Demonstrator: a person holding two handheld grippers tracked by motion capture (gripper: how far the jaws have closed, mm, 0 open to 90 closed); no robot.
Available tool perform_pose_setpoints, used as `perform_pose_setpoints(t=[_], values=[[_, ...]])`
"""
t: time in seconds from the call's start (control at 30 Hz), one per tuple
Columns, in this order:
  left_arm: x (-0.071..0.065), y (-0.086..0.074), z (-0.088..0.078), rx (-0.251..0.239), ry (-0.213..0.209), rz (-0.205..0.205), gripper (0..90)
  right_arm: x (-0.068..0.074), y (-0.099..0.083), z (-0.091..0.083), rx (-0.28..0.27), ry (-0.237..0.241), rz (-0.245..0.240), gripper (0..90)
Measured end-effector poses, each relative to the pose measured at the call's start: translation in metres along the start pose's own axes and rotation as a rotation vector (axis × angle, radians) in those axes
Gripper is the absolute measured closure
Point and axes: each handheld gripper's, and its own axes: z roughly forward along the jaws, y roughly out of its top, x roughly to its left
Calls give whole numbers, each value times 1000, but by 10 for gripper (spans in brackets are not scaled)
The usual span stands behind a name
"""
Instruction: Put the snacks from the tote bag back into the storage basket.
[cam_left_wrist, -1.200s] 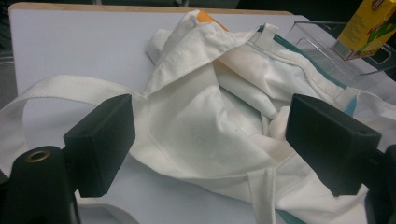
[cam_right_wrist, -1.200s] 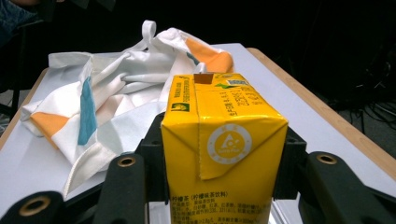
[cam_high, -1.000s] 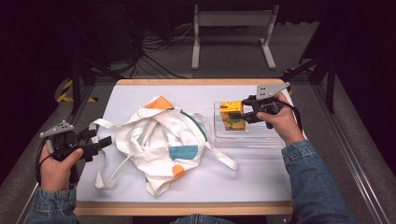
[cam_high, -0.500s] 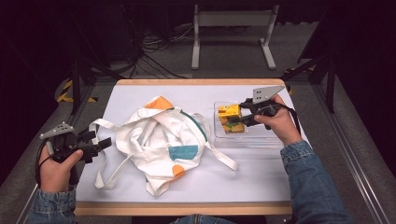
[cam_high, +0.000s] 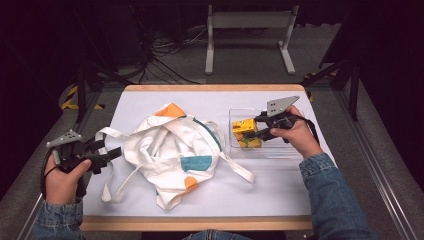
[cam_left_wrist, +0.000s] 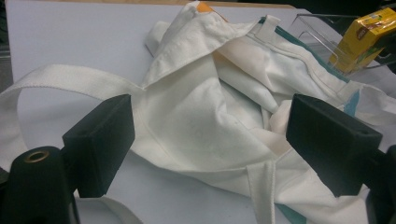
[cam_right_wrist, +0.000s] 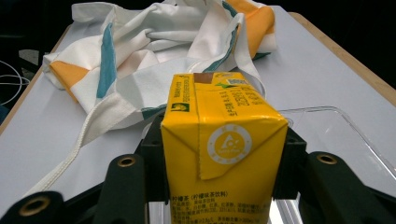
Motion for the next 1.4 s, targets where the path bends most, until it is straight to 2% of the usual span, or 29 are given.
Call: perform_pose_setpoints(t=[0.47,0.8,1.4], values=[[0,-1,0,2,0,-9,163,0,-4,6,71,29,-7,517],[1,-1,1,0,-2,-14,163,2,-4,9,82,53,-18,517],[0,3,10,13,-18,-3,163,6,-4,1,146,79,-18,513]])
